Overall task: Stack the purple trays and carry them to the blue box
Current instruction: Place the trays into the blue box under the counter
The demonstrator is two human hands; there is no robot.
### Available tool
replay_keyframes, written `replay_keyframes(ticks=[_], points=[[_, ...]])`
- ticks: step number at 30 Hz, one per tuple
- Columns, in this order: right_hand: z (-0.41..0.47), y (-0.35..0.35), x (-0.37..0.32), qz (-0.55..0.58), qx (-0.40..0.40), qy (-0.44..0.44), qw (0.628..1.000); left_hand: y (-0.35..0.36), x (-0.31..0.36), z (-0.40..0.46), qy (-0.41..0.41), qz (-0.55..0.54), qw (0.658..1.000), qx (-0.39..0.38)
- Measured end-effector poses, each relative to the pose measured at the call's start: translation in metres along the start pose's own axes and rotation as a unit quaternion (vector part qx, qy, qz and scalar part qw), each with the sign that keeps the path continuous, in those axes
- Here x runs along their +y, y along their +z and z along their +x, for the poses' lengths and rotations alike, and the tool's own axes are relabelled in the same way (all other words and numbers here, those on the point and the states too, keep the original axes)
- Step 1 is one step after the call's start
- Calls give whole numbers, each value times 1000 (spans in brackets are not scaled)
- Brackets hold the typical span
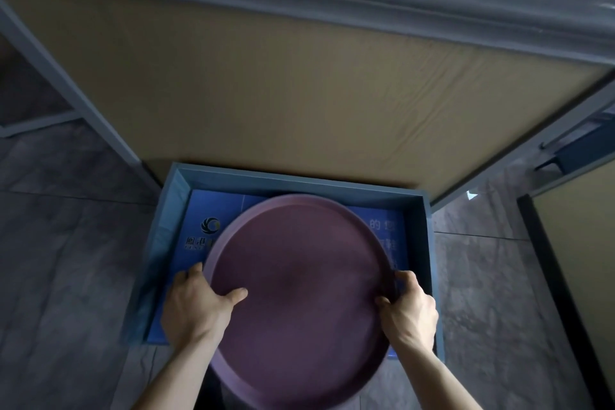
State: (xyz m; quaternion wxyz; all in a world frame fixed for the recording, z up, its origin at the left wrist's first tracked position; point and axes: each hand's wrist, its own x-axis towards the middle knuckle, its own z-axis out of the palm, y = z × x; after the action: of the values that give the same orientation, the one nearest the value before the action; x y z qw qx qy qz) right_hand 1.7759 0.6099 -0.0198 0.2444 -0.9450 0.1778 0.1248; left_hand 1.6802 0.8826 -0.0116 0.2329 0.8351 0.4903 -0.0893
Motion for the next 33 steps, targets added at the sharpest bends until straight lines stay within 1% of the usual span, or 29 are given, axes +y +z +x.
replay_keyframes(ticks=[7, 11, 13, 19, 24, 29, 33], points=[[3, 1, 0, -37, 8, -21, 999, 1, 0, 1, 4, -5, 1000, 0], [2, 0, -3, -104, 19, -30, 994, 1, -1, 1, 8, -4, 1000, 6], [4, -1, -4, -120, 15, -30, 992, 1, 0, 2, 8, 2, 1000, 8], [9, 1, 1, -72, 9, -15, 997, 3, 1, 1, 12, 8, 1000, 6], [11, 3, 3, -63, 13, -5, 998, 7, -1, 1, 18, 16, 1000, 17], [14, 4, 5, -48, 3, 11, 999, 11, -5, -3, 57, 38, 997, 43], [11, 0, 1, -42, -14, 10, 999, 0, -2, 8, 76, 72, 994, 27]])
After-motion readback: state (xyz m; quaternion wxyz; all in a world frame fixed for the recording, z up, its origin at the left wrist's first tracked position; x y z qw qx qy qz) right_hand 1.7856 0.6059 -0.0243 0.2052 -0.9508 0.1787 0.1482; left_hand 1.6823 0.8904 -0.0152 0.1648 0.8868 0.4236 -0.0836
